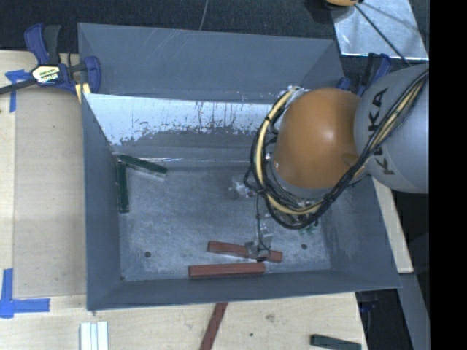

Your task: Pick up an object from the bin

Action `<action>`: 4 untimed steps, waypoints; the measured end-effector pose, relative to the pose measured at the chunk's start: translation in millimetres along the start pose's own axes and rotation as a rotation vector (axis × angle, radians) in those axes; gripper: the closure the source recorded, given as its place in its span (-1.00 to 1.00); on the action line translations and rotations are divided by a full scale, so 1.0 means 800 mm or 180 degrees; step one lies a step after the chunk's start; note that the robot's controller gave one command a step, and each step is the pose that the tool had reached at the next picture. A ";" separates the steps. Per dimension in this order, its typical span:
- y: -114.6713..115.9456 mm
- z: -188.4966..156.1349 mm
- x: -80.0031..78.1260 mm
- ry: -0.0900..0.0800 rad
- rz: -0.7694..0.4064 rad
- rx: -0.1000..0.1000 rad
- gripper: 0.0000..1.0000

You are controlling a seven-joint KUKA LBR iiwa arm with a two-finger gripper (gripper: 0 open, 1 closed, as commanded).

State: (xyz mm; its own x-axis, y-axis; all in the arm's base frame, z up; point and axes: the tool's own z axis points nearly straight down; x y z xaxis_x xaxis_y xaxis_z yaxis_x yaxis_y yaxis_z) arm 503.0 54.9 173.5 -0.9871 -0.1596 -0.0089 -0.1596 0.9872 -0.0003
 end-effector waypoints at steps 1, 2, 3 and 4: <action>0.012 0.054 0.003 0.0020 0.0183 0.0001 -1.00; -0.002 0.127 0.016 0.0004 -0.0054 -0.0002 1.00; -0.002 0.127 0.016 0.0002 -0.0049 -0.0004 -1.00; -0.003 0.127 0.016 0.0003 -0.0047 0.0000 1.00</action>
Offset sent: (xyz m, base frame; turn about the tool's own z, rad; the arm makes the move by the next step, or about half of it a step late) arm -0.0140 -0.0038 -0.1035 -0.0187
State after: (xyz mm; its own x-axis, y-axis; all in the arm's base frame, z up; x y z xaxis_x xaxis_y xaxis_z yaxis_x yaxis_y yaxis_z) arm 491.5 50.7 71.9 -0.9847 -0.1743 -0.0078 -0.1743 0.9847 -0.0005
